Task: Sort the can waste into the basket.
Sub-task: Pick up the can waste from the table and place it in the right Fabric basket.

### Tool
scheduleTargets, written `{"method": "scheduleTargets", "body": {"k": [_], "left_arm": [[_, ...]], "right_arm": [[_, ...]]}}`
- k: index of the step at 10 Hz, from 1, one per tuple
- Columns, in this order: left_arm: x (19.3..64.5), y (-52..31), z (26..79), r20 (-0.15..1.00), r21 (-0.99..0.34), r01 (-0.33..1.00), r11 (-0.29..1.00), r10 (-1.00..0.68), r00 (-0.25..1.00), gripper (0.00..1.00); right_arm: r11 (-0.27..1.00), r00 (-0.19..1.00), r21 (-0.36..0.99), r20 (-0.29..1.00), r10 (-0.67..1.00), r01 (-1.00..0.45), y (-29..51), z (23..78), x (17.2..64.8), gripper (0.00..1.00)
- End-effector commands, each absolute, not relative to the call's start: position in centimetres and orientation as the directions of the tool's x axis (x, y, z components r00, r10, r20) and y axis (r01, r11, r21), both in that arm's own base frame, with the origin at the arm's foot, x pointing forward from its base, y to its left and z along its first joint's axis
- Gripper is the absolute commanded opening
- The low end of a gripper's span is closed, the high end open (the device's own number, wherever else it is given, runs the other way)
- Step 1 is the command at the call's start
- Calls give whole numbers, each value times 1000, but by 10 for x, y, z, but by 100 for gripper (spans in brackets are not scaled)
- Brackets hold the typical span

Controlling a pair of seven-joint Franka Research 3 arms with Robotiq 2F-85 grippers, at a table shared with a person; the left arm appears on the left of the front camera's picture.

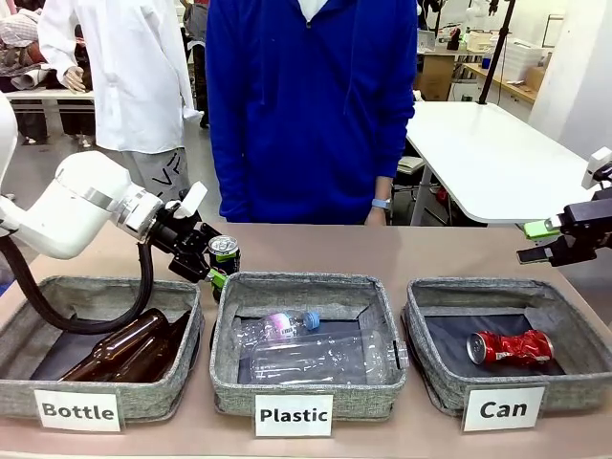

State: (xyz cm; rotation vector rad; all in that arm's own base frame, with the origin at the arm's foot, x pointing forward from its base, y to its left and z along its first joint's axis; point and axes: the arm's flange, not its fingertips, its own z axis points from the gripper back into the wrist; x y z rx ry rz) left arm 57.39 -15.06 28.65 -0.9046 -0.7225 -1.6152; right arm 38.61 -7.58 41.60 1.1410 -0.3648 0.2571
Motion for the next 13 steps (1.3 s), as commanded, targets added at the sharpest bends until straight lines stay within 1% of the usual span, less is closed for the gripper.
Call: {"method": "scheduleTargets", "body": {"k": [1,2,3,4,5,7,9,10,11,12,13], "left_arm": [[577,-153,286,861,-16,977,-215,-500,-96,0],[577,-154,286,867,-11,978,-209,-489,-95,0],[577,-154,286,873,-12,977,-211,-480,-92,15],[576,-154,286,878,-10,978,-210,-470,-92,5],[576,-151,289,885,-4,979,-205,-456,-91,0],[576,-136,307,904,33,985,-167,-416,-101,0],[565,-103,356,932,75,993,-93,-347,-103,0],[548,-81,391,947,84,994,-66,-304,-100,0],[523,-61,417,949,65,996,-68,-305,-82,0],[483,-41,436,959,27,969,-246,-266,-94,0],[440,-21,447,957,67,951,-303,-250,-147,0]], "right_arm": [[390,906,830,423,24,-398,-77,417,385,100],[390,906,830,423,24,-398,-77,417,385,100],[390,906,830,423,24,-398,-77,417,385,100],[390,906,830,423,24,-398,-77,417,385,100],[390,906,830,423,24,-398,-77,417,385,100],[390,906,830,423,24,-398,-77,417,385,100],[390,906,830,423,24,-398,-77,417,385,100],[390,906,830,423,24,-398,-77,417,385,100],[390,906,830,423,24,-398,-77,417,385,100],[390,906,830,423,24,-398,-77,417,385,100],[390,906,830,423,24,-398,-77,417,385,100]]}}
